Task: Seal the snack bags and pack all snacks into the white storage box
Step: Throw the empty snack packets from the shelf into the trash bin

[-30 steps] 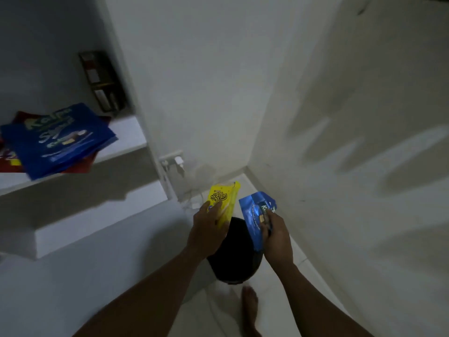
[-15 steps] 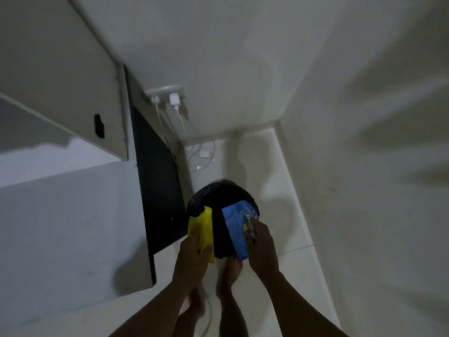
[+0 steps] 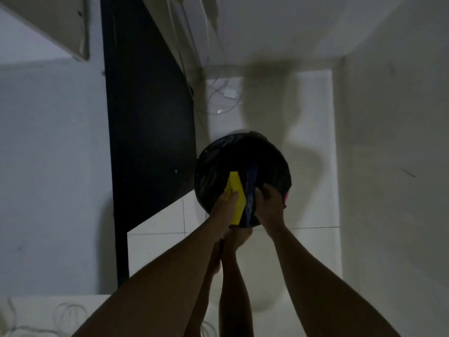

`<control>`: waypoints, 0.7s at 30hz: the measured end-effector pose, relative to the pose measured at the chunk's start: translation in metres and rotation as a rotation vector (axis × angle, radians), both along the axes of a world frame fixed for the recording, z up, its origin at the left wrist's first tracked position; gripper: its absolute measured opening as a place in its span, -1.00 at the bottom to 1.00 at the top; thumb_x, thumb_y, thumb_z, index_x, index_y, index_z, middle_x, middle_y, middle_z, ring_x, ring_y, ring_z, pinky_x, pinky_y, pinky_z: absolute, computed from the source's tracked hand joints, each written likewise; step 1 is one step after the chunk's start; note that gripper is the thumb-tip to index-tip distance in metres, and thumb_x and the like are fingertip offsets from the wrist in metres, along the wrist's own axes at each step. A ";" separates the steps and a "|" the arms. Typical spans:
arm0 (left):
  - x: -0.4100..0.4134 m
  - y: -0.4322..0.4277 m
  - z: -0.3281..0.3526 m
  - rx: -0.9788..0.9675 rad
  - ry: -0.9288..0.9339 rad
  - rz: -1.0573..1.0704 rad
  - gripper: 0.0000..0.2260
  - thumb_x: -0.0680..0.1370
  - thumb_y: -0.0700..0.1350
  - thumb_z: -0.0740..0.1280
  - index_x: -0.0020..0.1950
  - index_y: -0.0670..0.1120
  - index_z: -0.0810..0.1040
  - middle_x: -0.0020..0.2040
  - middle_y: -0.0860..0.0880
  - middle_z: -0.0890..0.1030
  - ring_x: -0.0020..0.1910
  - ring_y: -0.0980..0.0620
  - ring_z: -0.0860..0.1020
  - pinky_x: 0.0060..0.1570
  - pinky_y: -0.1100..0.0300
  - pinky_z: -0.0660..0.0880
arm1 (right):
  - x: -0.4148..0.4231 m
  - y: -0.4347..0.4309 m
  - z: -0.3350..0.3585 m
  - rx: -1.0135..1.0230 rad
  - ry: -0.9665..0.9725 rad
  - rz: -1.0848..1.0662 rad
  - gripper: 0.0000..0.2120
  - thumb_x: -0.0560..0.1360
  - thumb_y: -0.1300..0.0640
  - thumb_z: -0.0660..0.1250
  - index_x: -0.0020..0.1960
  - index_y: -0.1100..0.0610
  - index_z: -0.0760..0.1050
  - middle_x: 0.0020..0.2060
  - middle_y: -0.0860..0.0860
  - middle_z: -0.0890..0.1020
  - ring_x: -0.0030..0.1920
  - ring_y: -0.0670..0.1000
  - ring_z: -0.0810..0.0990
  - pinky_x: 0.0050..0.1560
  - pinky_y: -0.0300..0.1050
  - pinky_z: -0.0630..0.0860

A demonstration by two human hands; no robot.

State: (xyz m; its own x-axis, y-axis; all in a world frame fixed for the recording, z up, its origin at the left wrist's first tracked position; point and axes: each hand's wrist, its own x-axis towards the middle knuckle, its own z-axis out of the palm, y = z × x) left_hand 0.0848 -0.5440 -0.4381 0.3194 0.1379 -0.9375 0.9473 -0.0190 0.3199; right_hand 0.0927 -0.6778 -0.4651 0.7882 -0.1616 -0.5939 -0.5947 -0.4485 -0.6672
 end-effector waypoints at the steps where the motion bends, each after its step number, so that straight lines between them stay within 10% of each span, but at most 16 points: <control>1: 0.004 -0.003 -0.004 0.007 -0.004 -0.009 -0.49 0.64 0.09 0.19 0.56 -0.03 0.24 0.51 -0.12 0.32 0.44 -0.18 0.33 0.44 -0.10 0.28 | 0.001 -0.002 -0.008 0.000 0.047 0.017 -0.75 0.62 0.17 0.25 -0.20 0.25 0.48 -0.36 0.10 0.51 -0.35 -0.02 0.45 -0.29 -0.08 0.37; 9: 0.007 0.010 0.044 0.117 -0.080 -0.228 -0.46 0.62 0.00 0.24 0.57 -0.07 0.19 0.50 -0.14 0.31 0.46 -0.16 0.31 0.44 -0.05 0.30 | 0.012 -0.007 0.033 -0.087 0.231 0.138 -0.62 0.65 0.06 0.19 0.38 0.23 0.45 0.28 0.16 0.55 0.30 0.16 0.50 0.11 -0.20 0.32; 21: 0.049 0.114 0.336 0.372 -0.621 -0.608 -0.86 0.58 -0.04 0.33 0.00 -0.09 0.57 -0.02 0.02 0.58 -0.05 0.08 0.55 0.03 0.08 0.49 | 0.068 0.072 0.318 -0.049 -0.166 0.416 -0.66 0.66 0.07 0.18 0.36 0.18 0.47 0.33 0.13 0.50 0.33 0.10 0.47 0.19 -0.27 0.29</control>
